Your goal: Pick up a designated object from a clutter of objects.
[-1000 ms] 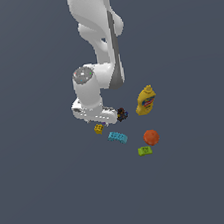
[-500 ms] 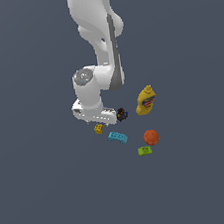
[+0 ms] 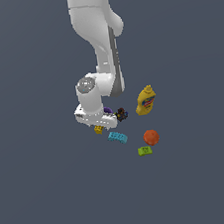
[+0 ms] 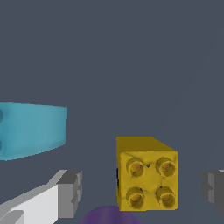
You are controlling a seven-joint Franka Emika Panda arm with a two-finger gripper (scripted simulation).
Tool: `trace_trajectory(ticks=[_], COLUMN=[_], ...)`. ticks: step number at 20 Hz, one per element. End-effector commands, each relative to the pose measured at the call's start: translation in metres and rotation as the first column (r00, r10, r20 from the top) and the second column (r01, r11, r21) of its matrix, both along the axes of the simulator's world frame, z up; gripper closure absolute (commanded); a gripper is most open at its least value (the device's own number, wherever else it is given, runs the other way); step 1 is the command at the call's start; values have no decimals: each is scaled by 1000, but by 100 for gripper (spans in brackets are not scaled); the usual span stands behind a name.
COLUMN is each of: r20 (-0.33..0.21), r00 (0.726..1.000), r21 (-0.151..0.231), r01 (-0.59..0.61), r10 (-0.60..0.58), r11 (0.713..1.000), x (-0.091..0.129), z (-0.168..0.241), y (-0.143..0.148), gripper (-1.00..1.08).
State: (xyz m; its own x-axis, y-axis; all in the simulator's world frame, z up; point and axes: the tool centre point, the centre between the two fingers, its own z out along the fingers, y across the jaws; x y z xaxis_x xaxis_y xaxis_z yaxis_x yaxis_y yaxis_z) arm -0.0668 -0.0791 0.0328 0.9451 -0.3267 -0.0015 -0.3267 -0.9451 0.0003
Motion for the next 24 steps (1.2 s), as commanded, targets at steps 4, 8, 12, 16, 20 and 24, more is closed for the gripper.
trace_trajectory(ticks=[4, 8, 12, 16, 20, 24], r20=[1, 1, 1, 1, 1, 1], r00=[1000, 1000, 1000, 1000, 1000, 1000], r21=[0, 0, 0, 0, 0, 0], r01=[1, 1, 1, 1, 1, 1], r10=[-1, -1, -1, -1, -1, -1], r11=[1000, 1000, 1000, 1000, 1000, 1000], x=[0, 0, 0, 0, 2, 7], z=[-11, -11, -11, -11, -7, 5], y=[0, 0, 0, 0, 3, 13], gripper=[-92, 108, 108, 108, 108, 108])
